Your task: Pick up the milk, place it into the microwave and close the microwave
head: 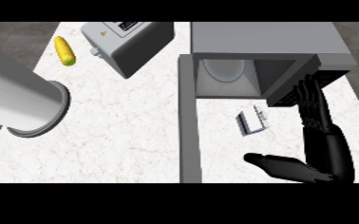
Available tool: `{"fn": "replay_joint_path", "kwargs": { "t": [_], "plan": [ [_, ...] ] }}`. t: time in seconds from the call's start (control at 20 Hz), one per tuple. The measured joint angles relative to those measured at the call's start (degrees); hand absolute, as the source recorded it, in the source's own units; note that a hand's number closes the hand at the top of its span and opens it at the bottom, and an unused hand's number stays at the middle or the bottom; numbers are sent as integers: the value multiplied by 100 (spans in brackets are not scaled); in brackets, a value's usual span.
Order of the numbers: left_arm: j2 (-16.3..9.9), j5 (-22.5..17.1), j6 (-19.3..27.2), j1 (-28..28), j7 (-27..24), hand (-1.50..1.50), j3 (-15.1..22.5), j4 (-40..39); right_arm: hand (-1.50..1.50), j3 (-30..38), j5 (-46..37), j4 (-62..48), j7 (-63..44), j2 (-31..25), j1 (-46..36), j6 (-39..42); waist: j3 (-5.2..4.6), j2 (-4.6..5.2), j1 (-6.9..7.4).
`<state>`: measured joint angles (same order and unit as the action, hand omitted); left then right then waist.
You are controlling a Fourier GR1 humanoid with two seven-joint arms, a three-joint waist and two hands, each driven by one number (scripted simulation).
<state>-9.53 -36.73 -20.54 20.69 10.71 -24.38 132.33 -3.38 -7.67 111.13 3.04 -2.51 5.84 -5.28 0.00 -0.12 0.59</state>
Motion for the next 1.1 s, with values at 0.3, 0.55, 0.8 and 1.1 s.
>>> {"fn": "replay_joint_path", "kwargs": {
  "t": [0.3, 0.55, 0.8, 1.1],
  "plan": [
    [102, -252, -348, 392, -57, -150, -286, 31, -150, 301, -179, -1160, 555, 127, -213, -332, 3, 3, 32],
    [60, -456, -499, 495, -46, -150, -531, 12, -150, 609, -82, -2281, 1348, 58, -233, -345, 5, 8, 33],
    [8, -844, -638, 713, 46, -150, -794, 13, -150, 891, -40, -3378, 1970, -13, -423, -367, 7, 8, 41],
    [41, -1071, -758, 761, 101, -150, -969, 15, -150, 1163, -64, -4833, 2946, -176, -746, -331, 7, 12, 33]
  ]
}}
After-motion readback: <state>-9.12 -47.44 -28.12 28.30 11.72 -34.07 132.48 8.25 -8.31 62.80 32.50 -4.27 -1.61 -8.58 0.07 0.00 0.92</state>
